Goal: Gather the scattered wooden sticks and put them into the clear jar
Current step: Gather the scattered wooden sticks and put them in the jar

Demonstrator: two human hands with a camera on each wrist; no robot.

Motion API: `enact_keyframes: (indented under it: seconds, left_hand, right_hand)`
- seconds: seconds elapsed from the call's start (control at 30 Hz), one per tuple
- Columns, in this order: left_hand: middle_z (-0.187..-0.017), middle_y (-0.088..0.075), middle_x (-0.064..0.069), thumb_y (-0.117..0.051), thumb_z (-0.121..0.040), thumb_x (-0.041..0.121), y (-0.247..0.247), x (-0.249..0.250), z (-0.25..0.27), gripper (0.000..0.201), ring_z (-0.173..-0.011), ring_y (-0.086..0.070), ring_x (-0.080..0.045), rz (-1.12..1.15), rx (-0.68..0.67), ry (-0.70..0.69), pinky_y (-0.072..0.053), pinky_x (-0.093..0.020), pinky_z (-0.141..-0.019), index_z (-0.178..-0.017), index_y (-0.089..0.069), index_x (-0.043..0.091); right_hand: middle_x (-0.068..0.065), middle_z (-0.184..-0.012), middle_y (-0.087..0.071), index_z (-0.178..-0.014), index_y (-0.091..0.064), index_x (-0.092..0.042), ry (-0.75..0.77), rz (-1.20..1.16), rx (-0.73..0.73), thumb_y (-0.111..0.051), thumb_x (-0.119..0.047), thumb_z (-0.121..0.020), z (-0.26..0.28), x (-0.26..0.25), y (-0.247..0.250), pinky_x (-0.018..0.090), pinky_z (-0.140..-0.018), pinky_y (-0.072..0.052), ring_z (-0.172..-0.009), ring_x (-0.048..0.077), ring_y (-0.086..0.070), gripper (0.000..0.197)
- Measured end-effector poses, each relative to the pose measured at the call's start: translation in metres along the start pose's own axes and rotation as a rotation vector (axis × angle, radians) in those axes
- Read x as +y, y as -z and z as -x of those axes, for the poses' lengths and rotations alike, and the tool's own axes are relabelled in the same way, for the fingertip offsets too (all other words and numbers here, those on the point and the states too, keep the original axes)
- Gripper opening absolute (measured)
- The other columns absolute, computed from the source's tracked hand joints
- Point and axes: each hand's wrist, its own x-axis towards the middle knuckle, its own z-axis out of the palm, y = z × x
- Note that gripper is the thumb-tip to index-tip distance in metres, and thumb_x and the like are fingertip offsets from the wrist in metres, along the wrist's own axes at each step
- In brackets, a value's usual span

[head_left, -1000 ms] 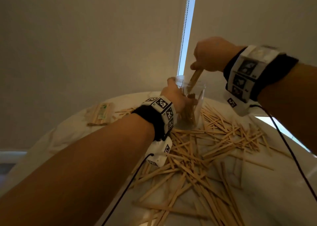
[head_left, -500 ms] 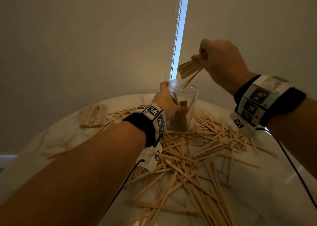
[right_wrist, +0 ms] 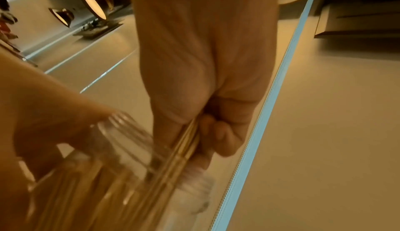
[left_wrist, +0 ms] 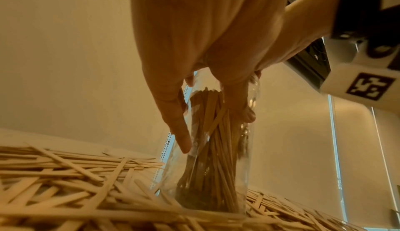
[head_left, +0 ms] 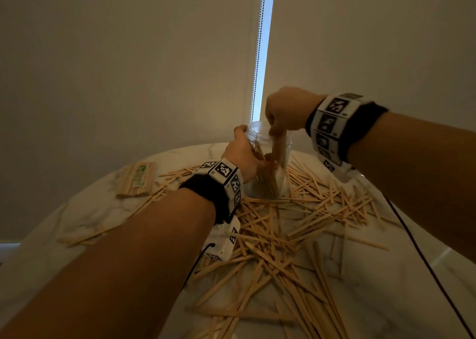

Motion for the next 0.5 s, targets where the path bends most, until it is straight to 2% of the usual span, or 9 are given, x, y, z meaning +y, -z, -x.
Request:
enact_keyframes:
  seconds: [0.07,0.13,0.2,0.27,0.33,0.4,0.5]
  left_hand:
    - [-0.108,-0.064,-0.002,-0.086,-0.075,0.021,0.0,-0.001,-0.002,0.104,-0.092,-0.066,-0.023,-0.028,0.0,0.001,-0.058,-0.038,-0.079,-0.15,-0.014,0.02]
    - [-0.104,-0.061,0.002,-0.085,-0.076,0.021,0.001,0.0,-0.002,0.104,-0.093,-0.064,-0.023,-0.031,-0.006,0.002,-0.058,-0.04,-0.083,-0.151,-0.013,0.021]
    - [-0.111,-0.059,0.0,-0.087,-0.073,0.024,0.001,0.001,0.0,0.108,-0.101,-0.061,-0.023,-0.008,-0.025,0.018,-0.055,-0.042,-0.091,-0.151,-0.012,0.022]
    - [-0.129,-0.058,-0.005,-0.088,-0.071,0.027,0.001,0.002,0.002,0.11,-0.112,-0.059,-0.026,0.015,-0.037,0.034,-0.05,-0.044,-0.099,-0.151,-0.012,0.023]
    - [-0.133,-0.057,-0.007,-0.088,-0.071,0.027,0.001,0.003,0.003,0.111,-0.118,-0.059,-0.028,0.017,-0.026,0.036,-0.05,-0.045,-0.101,-0.151,-0.012,0.023]
    - [-0.133,-0.057,-0.008,-0.088,-0.071,0.026,0.001,0.003,0.003,0.111,-0.118,-0.059,-0.029,0.025,-0.019,0.038,-0.049,-0.045,-0.101,-0.151,-0.013,0.022]
    - [-0.133,-0.058,-0.007,-0.087,-0.072,0.023,0.002,0.002,0.003,0.109,-0.117,-0.059,-0.03,0.027,-0.016,0.05,-0.051,-0.043,-0.098,-0.152,-0.013,0.025]
  right_hand:
    - [0.0,-0.073,-0.06,-0.08,-0.067,-0.01,-0.008,0.058,-0.112,-0.073,-0.033,-0.087,-0.014,-0.009,-0.013,0.028,-0.075,-0.052,-0.077,0.017,-0.061,0.025]
    - [-0.001,-0.067,-0.055,-0.068,-0.058,-0.013,-0.011,0.1,-0.182,-0.073,-0.032,-0.088,-0.022,-0.014,-0.018,0.026,-0.068,-0.049,-0.068,0.015,-0.056,0.031]
    - [0.001,-0.068,-0.059,-0.075,-0.064,-0.011,-0.046,0.032,-0.231,-0.069,-0.034,-0.09,-0.027,-0.012,-0.014,0.029,-0.071,-0.05,-0.067,0.015,-0.056,0.028]
    - [0.002,-0.067,-0.062,-0.083,-0.069,-0.007,-0.081,-0.107,-0.221,-0.058,-0.041,-0.095,-0.029,-0.006,-0.009,0.03,-0.069,-0.047,-0.061,0.015,-0.055,0.038]
    - [0.004,-0.073,-0.068,-0.088,-0.072,-0.006,-0.098,-0.194,-0.172,-0.049,-0.045,-0.099,-0.028,0.0,-0.005,0.03,-0.072,-0.047,-0.067,0.016,-0.06,0.046]
    - [0.007,-0.086,-0.072,-0.096,-0.072,-0.006,-0.102,-0.265,-0.167,-0.044,-0.04,-0.101,-0.022,0.005,-0.007,0.033,-0.078,-0.05,-0.081,0.019,-0.066,0.044]
    - [0.009,-0.099,-0.075,-0.107,-0.072,-0.01,-0.086,-0.428,-0.188,-0.051,-0.037,-0.099,-0.011,0.007,-0.006,0.042,-0.088,-0.056,-0.094,0.027,-0.071,0.036]
